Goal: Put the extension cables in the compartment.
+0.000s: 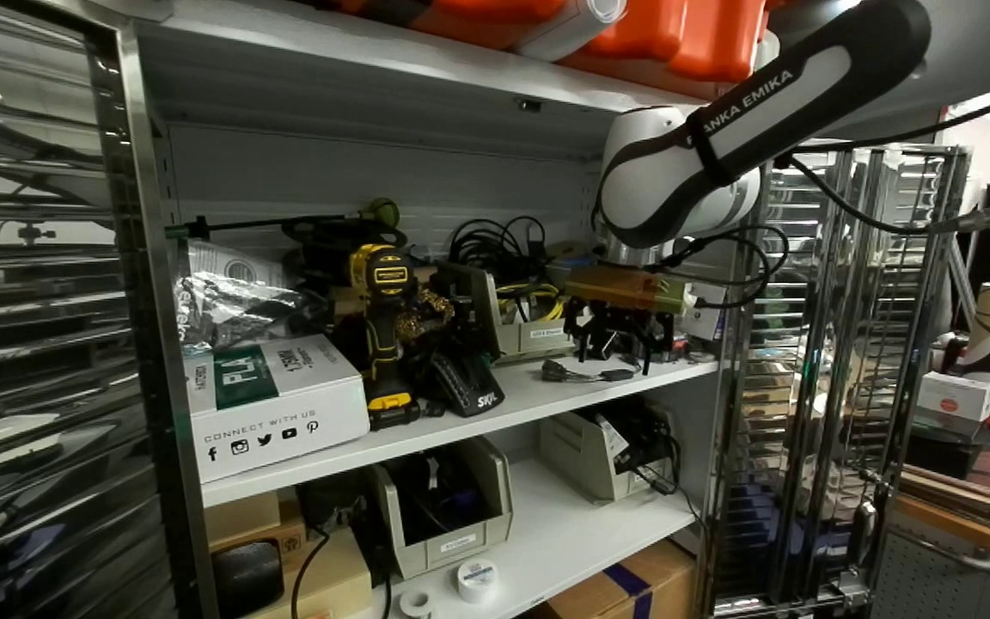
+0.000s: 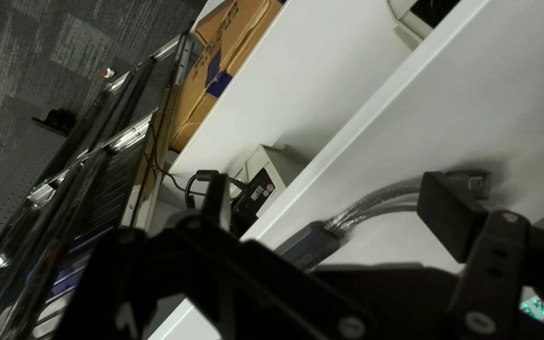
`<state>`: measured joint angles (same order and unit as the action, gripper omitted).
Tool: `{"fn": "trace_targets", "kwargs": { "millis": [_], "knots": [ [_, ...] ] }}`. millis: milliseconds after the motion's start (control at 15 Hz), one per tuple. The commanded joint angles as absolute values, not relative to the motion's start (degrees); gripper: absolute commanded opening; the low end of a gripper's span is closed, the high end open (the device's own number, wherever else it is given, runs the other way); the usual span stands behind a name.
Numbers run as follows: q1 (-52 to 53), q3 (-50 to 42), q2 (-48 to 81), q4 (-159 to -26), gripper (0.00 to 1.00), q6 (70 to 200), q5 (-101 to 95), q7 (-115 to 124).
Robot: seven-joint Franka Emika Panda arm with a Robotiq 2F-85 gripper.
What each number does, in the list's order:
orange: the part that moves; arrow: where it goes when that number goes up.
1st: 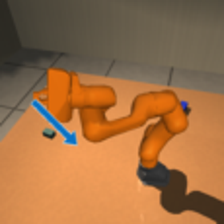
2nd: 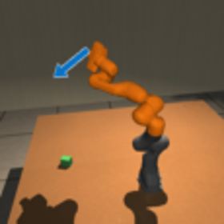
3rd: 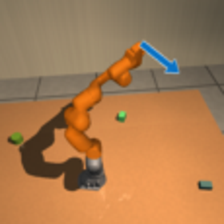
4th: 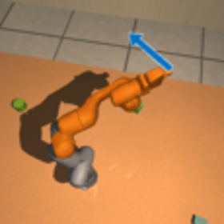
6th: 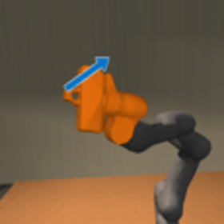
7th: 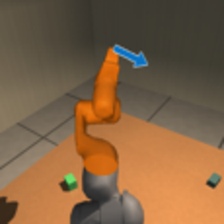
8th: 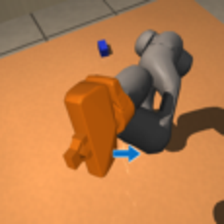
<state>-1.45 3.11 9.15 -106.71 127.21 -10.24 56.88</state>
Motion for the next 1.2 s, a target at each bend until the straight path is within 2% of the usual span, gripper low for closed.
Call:
{"fn": "trace_targets", "kwargs": {
  "millis": [0, 600, 1133],
  "knots": [
    [-0.5, -0.3, 15.1, -98.6, 1.0, 125.8, -8.6, 58.4],
    [-0.4, -3.2, 24.0, -87.0, 1.0, 124.7, -1.3, 56.1],
    [0.4, -3.8, 27.1, -83.0, 1.0, 118.7, -1.2, 56.1]
  ]
}}
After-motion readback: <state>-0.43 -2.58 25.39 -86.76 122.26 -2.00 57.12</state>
